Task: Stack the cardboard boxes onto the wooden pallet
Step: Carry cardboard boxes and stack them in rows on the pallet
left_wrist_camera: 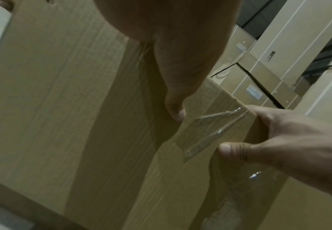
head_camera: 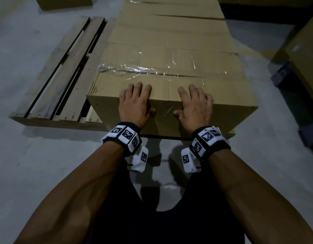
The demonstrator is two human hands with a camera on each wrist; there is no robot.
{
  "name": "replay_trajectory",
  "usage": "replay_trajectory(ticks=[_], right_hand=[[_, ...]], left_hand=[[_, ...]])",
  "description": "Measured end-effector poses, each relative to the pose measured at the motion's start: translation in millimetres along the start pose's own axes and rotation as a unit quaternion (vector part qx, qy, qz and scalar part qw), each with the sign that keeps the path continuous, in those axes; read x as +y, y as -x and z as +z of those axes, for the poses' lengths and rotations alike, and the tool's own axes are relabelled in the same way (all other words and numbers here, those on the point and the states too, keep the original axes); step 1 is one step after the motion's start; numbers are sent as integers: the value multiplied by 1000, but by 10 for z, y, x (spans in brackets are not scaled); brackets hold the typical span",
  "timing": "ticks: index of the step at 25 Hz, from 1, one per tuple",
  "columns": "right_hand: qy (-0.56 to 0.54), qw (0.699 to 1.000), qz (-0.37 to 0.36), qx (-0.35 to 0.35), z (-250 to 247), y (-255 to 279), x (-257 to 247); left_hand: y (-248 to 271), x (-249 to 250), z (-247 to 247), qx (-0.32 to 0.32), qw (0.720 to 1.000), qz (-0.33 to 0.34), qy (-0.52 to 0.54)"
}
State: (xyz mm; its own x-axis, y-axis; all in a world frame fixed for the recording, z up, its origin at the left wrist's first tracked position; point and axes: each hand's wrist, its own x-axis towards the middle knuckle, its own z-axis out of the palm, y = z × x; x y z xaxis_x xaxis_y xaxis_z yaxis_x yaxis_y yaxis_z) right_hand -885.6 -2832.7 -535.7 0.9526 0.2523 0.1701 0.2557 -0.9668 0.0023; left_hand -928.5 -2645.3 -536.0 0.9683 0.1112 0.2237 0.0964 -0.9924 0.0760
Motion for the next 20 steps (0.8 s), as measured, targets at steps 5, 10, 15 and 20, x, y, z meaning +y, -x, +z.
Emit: replay_trajectory(ticks=[5,10,15,20], right_hand=[[0,1000,1,4,20,-53,-6],[-3,1000,-1,4,35,-114,3],[0,1000,-3,10,51,-183,2],[0,1000,-5,5,59,-239,2]], left_hand=[[-54,-14,19,-1,1000,2,10],[-115,-28,43,-1,1000,2,7],[-181,-34,57,0,1000,2,13],[-233,-51,69,-1,1000,4,10]])
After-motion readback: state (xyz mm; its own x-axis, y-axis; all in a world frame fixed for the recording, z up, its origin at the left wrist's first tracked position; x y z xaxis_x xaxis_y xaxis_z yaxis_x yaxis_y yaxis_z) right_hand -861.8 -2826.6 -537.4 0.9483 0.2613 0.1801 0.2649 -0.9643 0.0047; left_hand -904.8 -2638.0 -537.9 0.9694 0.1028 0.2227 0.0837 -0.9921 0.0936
